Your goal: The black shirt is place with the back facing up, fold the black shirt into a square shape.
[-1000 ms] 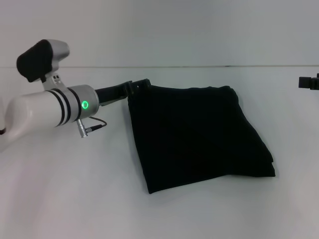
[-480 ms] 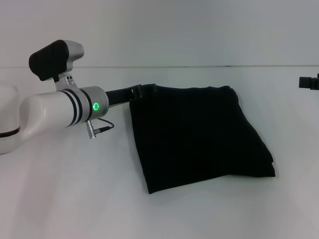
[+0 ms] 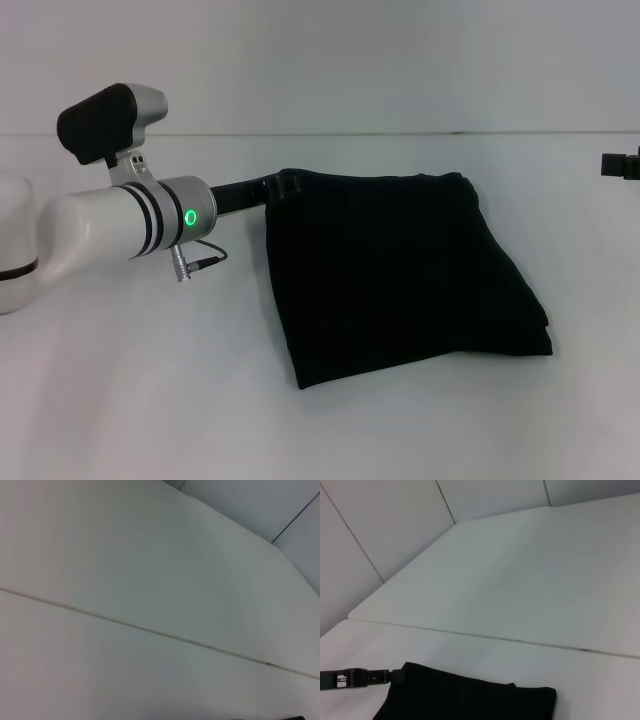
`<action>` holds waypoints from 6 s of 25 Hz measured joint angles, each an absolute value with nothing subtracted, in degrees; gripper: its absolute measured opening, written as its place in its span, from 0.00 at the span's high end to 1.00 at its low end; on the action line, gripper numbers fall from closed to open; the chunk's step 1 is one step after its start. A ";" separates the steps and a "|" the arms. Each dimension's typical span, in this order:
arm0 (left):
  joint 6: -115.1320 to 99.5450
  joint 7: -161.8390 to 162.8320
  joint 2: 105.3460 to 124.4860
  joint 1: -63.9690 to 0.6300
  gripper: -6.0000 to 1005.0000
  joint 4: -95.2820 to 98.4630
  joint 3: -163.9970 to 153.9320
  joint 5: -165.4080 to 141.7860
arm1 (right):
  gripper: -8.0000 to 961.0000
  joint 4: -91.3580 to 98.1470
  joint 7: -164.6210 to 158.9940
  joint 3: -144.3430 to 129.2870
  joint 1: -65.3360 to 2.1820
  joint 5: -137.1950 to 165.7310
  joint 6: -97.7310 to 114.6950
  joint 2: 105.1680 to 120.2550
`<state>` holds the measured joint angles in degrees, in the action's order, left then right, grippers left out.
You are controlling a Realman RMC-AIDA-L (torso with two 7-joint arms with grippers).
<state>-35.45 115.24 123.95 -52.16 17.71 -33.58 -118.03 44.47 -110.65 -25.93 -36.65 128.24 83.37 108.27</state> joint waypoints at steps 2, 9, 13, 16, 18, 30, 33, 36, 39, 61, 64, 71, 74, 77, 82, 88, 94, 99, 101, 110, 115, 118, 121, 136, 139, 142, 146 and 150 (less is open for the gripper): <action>-35.42 115.25 123.94 -52.19 0.45 17.69 -33.59 -118.03 | 0.07 44.48 -110.61 -25.93 -36.65 128.24 83.37 108.27; -35.37 115.32 123.93 -52.26 0.82 17.70 -33.60 -118.03 | 0.07 44.22 -110.55 -25.85 -36.65 128.23 83.05 108.27; -35.62 115.32 123.77 -52.69 0.90 18.06 -33.57 -118.03 | 0.07 44.16 -110.55 -25.83 -36.65 128.23 82.93 108.28; -35.81 115.32 123.44 -53.42 0.94 18.26 -33.57 -117.98 | 0.07 44.14 -110.55 -25.81 -36.65 128.23 82.89 108.38; -35.94 115.31 123.14 -54.00 0.94 18.31 -33.57 -117.96 | 0.07 44.10 -110.56 -25.76 -36.65 128.23 82.88 108.40; -36.46 115.15 122.39 -55.84 0.90 18.28 -33.94 -117.94 | 0.07 44.03 -110.54 -25.85 -36.50 128.54 82.77 108.47; -36.54 115.15 122.38 -56.00 0.89 18.27 -33.93 -117.95 | 0.07 44.03 -110.33 -25.91 -36.49 128.59 82.76 108.65; -36.43 115.01 122.33 -56.40 0.88 18.27 -33.96 -117.95 | 0.07 44.03 -109.98 -25.92 -36.55 128.59 82.76 108.79; -36.09 114.92 122.33 -56.49 0.87 18.75 -33.90 -117.95 | 0.07 44.03 -109.83 -25.93 -36.65 128.59 82.76 108.85; -82.25 100.40 122.95 -41.04 0.40 47.66 -33.74 -118.17 | 0.07 44.97 -94.38 -27.09 -38.76 128.06 91.46 110.49; -84.67 93.90 122.74 -41.78 0.27 47.77 -36.72 -120.18 | 0.07 46.76 -92.50 -31.43 -38.95 128.46 91.16 112.22; -81.14 91.50 123.13 -43.04 0.05 48.05 -43.07 -125.22 | 0.07 51.90 -96.64 -39.70 -39.31 132.71 86.34 115.34; -80.82 91.51 123.39 -43.04 0.05 48.17 -44.43 -126.74 | 0.07 51.96 -97.44 -40.33 -39.49 133.69 85.73 115.65; -80.76 91.78 123.62 -43.03 0.06 48.42 -45.34 -127.73 | 0.07 51.96 -97.54 -40.37 -39.54 133.83 85.69 115.70; -80.46 91.97 123.66 -43.05 0.05 48.58 -45.54 -127.84 | 0.07 51.97 -98.02 -40.26 -39.60 133.84 85.65 115.74; -79.62 92.00 123.66 -43.16 0.05 48.61 -45.54 -127.88 | 0.07 52.02 -98.08 -39.98 -39.70 133.62 85.58 115.73; -79.47 92.05 123.59 -43.14 0.06 48.61 -45.27 -127.88 | 0.07 52.03 -98.09 -39.86 -39.73 133.57 85.10 115.75; -79.00 92.58 123.54 -42.90 0.06 48.61 -45.24 -127.89 | 0.07 52.03 -98.09 -39.86 -39.73 133.53 85.02 115.77; -78.89 92.67 123.50 -42.81 0.05 48.60 -45.25 -127.88 | 0.07 52.03 -98.08 -39.87 -39.73 133.51 85.02 115.76; -78.57 92.67 123.48 -42.63 0.05 48.61 -45.26 -127.88 | 0.07 51.91 -98.13 -39.91 -39.81 133.37 84.62 115.78; -78.57 92.74 123.42 -42.62 0.05 48.61 -45.24 -127.88 | 0.07 52.00 -98.31 -39.90 -39.82 133.32 84.91 115.82; -78.57 92.74 123.40 -42.61 0.05 48.76 -45.20 -127.77 | 0.07 52.02 -98.33 -39.88 -39.82 133.21 84.97 115.84; -79.03 92.89 123.54 -42.37 0.06 50.03 -44.47 -126.71 | 0.07 52.04 -98.34 -39.00 -39.78 131.49 85.08 115.72; -93.40 90.95 124.01 -38.26 0.06 48.42 -35.90 -101.57 | 0.07 50.43 -91.84 -32.70 -32.15 106.42 86.18 119.64; -93.84 91.01 124.01 -37.78 0.06 46.46 -34.56 -98.46 | 0.07 49.77 -90.55 -32.62 -31.99 105.88 86.36 119.43; -94.90 90.90 124.01 -37.16 0.06 42.36 -32.76 -93.47 | 0.07 49.76 -90.19 -32.19 -31.85 105.85 86.50 118.93; -96.44 89.64 124.35 -35.94 0.06 39.42 -32.45 -90.42 | 0.07 49.77 -88.18 -30.89 -31.17 105.13 87.71 118.88; -98.83 86.54 124.45 -35.62 0.06 35.83 -32.02 -88.58 | 0.07 49.94 -86.28 -30.40 -30.42 104.76 89.59 118.63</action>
